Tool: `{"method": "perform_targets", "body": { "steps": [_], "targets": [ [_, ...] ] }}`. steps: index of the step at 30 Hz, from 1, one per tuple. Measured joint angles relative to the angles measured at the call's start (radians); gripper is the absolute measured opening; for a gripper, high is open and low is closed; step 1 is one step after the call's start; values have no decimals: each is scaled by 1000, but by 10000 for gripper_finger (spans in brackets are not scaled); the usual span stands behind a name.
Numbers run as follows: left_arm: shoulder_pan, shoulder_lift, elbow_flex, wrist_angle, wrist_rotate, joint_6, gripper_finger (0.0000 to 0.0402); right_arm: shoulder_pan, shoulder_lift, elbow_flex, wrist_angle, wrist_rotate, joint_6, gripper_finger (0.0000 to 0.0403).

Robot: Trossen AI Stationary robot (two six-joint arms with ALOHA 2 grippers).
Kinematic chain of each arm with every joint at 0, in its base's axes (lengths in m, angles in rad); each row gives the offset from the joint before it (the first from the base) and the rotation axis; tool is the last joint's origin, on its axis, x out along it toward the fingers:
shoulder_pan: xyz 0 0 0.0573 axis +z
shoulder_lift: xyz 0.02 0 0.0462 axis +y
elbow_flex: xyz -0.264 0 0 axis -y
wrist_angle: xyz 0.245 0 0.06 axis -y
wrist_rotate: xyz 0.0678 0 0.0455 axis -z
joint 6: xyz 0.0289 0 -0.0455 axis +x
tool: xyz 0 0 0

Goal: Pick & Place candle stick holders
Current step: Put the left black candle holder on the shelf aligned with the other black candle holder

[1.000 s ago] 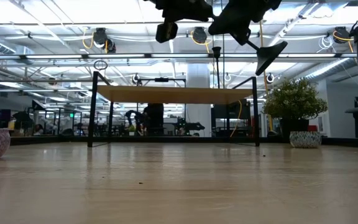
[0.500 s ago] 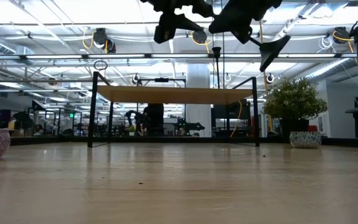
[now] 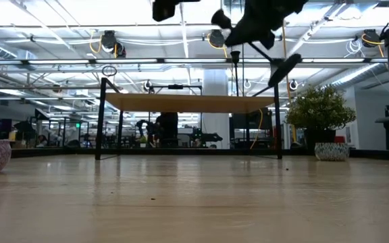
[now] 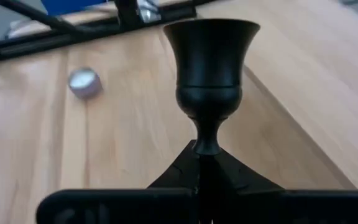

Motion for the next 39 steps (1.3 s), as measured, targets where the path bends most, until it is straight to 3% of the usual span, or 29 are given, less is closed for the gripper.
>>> {"method": "perform_targets", "body": {
  "steps": [5, 11, 15, 19, 24, 33, 39],
  "targets": [
    [-15, -81, 2, -68, -66, 83, 253, -8, -31, 0, 128, 118, -62, 1],
    [-86, -141, 0, -207, -369, 99, 253, -41, -44, -13, 360, 286, -221, 0],
    [-128, -150, -5, -279, -461, 79, 253, -99, -42, -90, 592, 304, -290, 0],
    [-143, -169, -59, -268, -486, 26, 253, -176, -44, -191, 803, 288, -303, 0],
    [-152, -200, -163, -248, -486, -61, 253, -262, -43, -296, 948, 287, -318, 1],
    [-149, -229, -254, -177, -486, -130, 253, -353, -39, -372, 1019, 280, -344, 1],
    [-128, -227, -258, -189, -486, -126, 253, -395, -30, -383, 1030, 209, -319, 1]
  ]
}}
